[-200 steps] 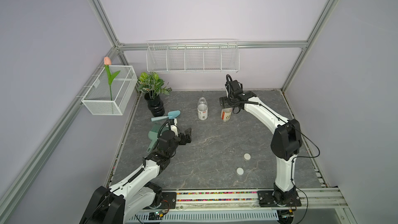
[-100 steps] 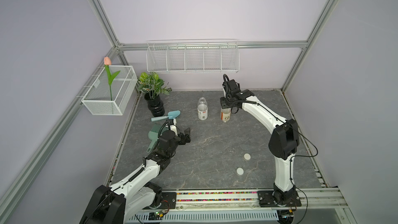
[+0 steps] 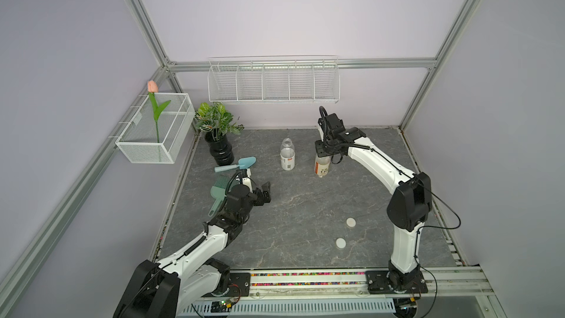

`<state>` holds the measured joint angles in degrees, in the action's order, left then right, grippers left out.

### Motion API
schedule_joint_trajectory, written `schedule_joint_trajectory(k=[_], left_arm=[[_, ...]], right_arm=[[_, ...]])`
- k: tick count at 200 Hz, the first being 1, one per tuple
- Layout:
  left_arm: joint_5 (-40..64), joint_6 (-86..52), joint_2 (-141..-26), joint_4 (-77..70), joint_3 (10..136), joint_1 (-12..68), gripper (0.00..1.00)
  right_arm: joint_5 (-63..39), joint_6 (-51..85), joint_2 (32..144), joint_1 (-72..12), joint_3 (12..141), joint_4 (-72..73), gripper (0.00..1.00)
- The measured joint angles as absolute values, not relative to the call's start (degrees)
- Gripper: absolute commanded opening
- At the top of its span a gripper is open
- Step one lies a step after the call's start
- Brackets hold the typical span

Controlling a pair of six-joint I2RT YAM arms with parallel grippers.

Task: Screw on the bottle caps
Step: Move the plastic bottle to the center of the board.

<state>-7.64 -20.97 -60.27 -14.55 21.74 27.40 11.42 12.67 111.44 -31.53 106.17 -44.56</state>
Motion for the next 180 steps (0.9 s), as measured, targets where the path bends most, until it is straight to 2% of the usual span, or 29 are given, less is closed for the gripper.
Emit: schedule_joint_trajectory(k=[38,69,125,157,180], left_arm=[[-3.36,-20.27,-59.31,-16.08,21.52,27.40,1.00],[-0.54,-19.33,-53.63,-20.01,18.72,27.40,1.00],[-0.67,-18.28,-52.90,-20.34,18.44,27.40,1.00],[-0.67,-18.15,-52.42,-19.25,18.44,27.40,1.00],[-0.05,-17.45,-51.13,-19.20,18.44,27.40,0.99]], right_arm=[[9.41,12.86,101.43,-37.56,99.02,-43.79,0.37],[8.40,12.91,95.33,-44.36,90.80,-41.21,0.38],[8.45,13.39,94.15,-52.21,81.32,-37.89,0.41],[9.23,13.56,93.30,-54.52,78.48,-34.39,0.42],[10.20,14.37,93.32,-55.07,78.32,-34.06,0.47]])
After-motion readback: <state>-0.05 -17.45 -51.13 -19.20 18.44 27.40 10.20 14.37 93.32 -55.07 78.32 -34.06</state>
